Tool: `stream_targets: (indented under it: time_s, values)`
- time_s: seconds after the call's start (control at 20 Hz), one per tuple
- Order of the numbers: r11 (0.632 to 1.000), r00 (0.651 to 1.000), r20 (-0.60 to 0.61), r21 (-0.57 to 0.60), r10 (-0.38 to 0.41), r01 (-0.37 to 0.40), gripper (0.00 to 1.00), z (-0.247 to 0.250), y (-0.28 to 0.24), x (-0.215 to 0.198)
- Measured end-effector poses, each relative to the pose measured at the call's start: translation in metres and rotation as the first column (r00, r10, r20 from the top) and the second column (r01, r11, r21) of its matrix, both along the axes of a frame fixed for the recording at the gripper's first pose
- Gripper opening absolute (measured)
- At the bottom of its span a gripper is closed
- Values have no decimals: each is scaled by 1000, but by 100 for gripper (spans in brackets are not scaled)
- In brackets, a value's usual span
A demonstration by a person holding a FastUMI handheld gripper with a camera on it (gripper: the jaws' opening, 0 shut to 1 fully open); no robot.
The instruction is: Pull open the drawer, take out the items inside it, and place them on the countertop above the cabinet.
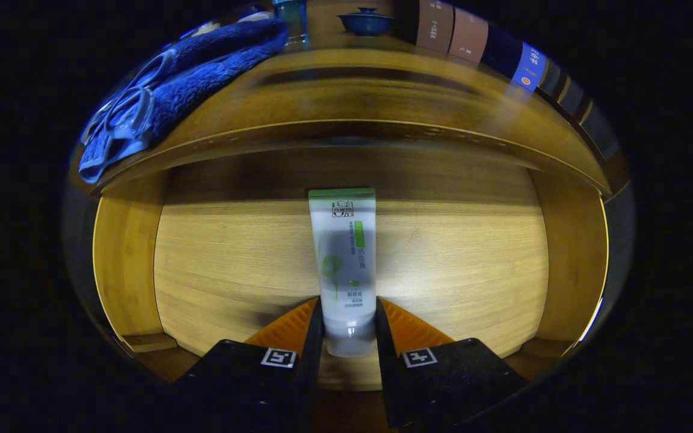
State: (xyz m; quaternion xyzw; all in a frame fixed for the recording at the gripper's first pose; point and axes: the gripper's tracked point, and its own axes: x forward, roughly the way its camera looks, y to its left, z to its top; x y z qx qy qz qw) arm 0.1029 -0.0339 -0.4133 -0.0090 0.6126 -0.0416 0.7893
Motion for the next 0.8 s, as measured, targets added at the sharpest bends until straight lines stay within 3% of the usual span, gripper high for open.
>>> stream_targets:
  time_s: [0.05, 0.25, 0.6, 0.8]
  values:
    - [1000, 1000, 7, 7, 0, 0, 42, 6, 0, 2]
    - [999, 998, 60, 50, -4, 1, 42, 17, 4, -7]
    - [991, 979, 203, 129, -1, -26, 42, 85, 17, -52]
    - [989, 939, 342, 144, -35, -16, 42, 138, 12, -30]
